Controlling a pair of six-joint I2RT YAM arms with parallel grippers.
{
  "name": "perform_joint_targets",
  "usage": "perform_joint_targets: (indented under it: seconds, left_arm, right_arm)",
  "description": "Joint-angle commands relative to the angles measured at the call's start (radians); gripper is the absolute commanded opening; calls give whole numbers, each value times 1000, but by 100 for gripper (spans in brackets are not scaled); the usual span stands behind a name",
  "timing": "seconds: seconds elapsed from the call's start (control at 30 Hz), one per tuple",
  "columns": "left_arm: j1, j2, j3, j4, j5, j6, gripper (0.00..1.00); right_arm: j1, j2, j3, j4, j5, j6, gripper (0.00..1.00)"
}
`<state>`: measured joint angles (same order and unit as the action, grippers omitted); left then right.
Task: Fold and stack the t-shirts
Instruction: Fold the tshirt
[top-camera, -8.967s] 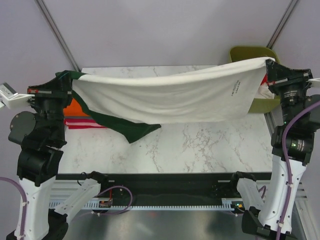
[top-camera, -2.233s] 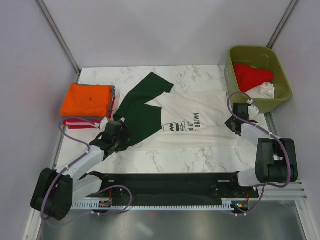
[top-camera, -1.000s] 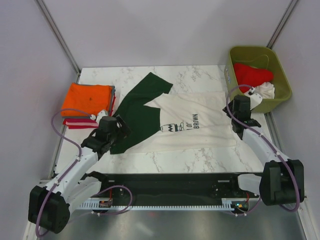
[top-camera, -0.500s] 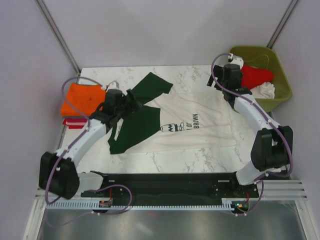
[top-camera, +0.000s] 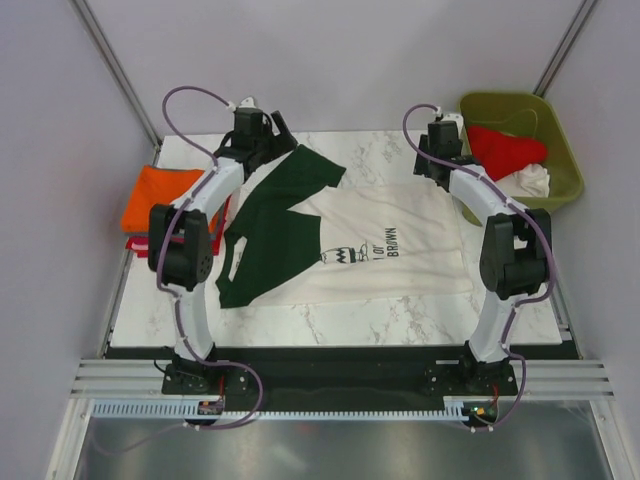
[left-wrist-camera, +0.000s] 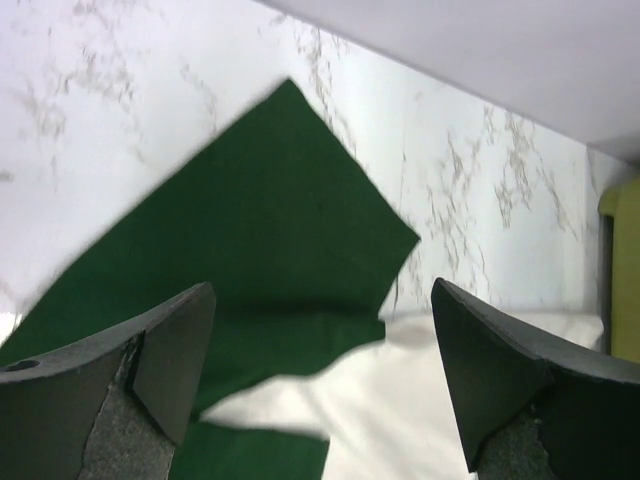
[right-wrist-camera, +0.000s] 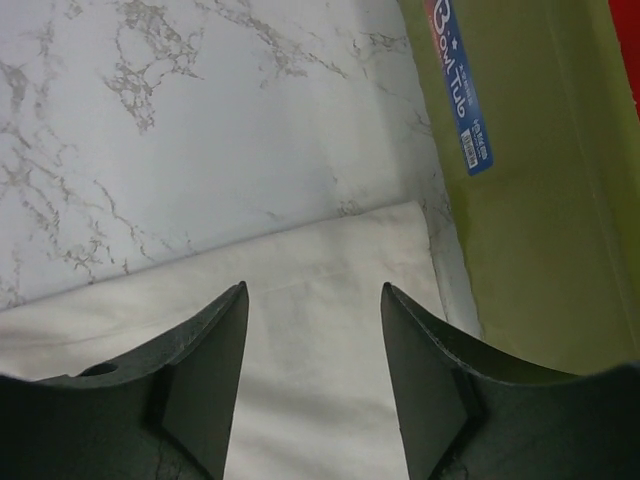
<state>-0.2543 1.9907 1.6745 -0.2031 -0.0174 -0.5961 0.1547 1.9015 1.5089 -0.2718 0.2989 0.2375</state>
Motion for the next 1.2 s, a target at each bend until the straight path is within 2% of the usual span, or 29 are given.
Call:
perform_joint_targets:
  seconds: [0.0,0.13,0.33,0.43,0.83,0.97,1.07,1.17]
  left_arm:
    - [10,141,163,11,54,50,95]
    - [12,313,396,-21,63,74,93]
    - [43,485,543,-25,97,32,88]
    - [55,539,576,-22,109,-2,83]
    - [56,675,695,-101,74,-4,83]
    - [58,675,702,-122,51,-7,82]
    - [56,675,706,-131,83,2,74]
    - [52,680,705,-150,125,1,72]
  right_arm:
    - [0,60,80,-21,106,-35,63]
    - [-7,128,115,-29,123,-26,63]
    - [-10,195,129,-18,143,-24,63]
    - [-14,199,102,19,141,-17,63]
    - [-18,134,16,109,88,3,63]
    - [-23,120,-6,125,65,14,63]
    - [-32,114,-15,132,42,23,63]
    - [-40,113,-15,132,26,26,63]
